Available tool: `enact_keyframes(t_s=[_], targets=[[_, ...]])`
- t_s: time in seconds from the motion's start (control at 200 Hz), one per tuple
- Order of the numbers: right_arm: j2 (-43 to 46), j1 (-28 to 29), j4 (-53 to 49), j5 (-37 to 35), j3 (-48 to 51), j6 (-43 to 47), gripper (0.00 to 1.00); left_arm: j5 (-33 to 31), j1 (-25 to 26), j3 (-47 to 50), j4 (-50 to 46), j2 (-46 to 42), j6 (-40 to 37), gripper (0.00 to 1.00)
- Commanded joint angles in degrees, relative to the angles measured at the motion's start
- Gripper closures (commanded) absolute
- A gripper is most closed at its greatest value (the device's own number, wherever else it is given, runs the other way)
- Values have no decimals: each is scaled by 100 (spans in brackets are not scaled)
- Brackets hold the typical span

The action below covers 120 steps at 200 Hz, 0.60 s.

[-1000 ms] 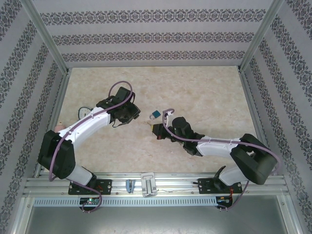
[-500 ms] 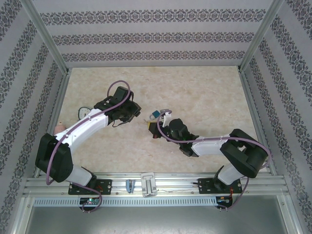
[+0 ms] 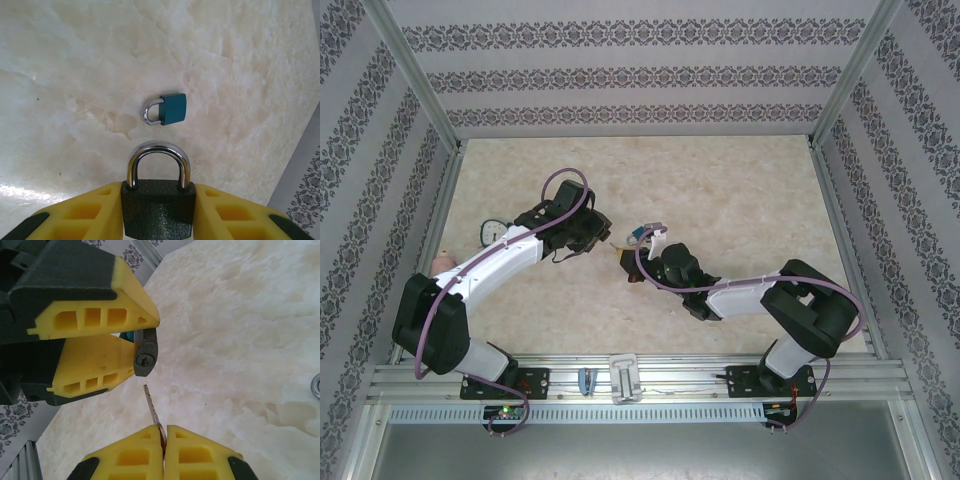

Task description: Unlock with the key

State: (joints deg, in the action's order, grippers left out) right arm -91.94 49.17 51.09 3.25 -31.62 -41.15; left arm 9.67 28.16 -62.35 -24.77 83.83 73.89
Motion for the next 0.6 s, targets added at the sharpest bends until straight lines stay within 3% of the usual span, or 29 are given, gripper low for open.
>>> enact_keyframes(t_s=[0.0, 0.595], targets=[[-111, 101, 356, -164, -148, 63, 100, 53, 52, 70, 228, -173, 91, 64], [-316, 127, 481, -335, -243, 38, 100, 114, 56, 133, 245, -157, 100, 64]])
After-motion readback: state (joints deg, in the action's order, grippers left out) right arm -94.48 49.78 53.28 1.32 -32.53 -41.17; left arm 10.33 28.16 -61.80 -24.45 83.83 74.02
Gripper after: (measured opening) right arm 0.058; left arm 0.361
